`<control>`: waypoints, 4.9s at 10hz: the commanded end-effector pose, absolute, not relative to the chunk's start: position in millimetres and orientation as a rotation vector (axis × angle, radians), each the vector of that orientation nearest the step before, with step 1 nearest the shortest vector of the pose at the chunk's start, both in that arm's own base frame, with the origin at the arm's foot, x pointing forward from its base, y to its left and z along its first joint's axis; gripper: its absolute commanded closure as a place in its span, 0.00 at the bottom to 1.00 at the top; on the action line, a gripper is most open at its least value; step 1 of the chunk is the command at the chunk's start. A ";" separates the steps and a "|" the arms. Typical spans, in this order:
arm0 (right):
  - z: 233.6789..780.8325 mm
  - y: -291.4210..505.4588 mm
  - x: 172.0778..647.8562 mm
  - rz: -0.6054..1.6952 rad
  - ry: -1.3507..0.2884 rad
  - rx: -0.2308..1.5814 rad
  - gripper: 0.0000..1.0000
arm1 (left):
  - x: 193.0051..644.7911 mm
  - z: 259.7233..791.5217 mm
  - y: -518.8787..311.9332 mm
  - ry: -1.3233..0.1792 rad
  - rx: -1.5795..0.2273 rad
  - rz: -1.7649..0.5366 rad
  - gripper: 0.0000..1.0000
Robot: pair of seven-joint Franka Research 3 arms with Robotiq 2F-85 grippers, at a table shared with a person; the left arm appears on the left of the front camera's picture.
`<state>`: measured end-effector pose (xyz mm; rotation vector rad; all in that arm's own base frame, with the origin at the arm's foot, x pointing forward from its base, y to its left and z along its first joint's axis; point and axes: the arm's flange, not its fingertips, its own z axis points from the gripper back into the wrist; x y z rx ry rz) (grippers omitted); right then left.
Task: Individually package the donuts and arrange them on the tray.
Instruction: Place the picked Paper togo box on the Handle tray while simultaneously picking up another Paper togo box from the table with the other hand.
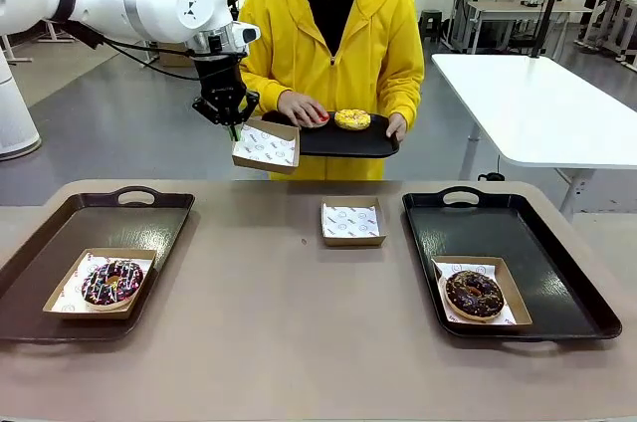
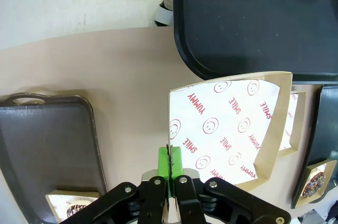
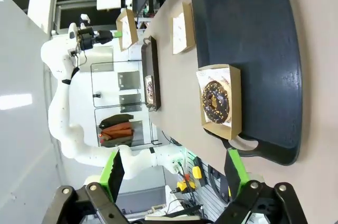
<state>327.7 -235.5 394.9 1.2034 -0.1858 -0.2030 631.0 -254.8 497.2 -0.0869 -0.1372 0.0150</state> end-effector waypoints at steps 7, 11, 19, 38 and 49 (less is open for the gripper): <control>397.0 -236.3 324.3 -0.233 -0.182 1.206 0.00 | 628.1 496.6 -254.8 -0.144 -0.089 0.002 0.99; 397.0 -236.3 324.3 -0.233 -0.182 1.206 0.00 | 628.1 496.6 -254.8 -0.144 -0.089 0.002 0.99; 397.0 -236.3 324.3 -0.233 -0.182 1.206 0.00 | 628.1 496.6 -254.8 -0.144 -0.089 0.002 0.99; 423.6 -10.0 486.4 -0.130 -0.180 0.695 0.00 | 555.0 503.5 -85.0 -0.108 -0.040 -0.047 0.99; 407.1 27.3 490.6 -0.066 -0.174 0.665 0.00 | 553.3 483.9 -41.5 -0.078 -0.050 0.023 0.99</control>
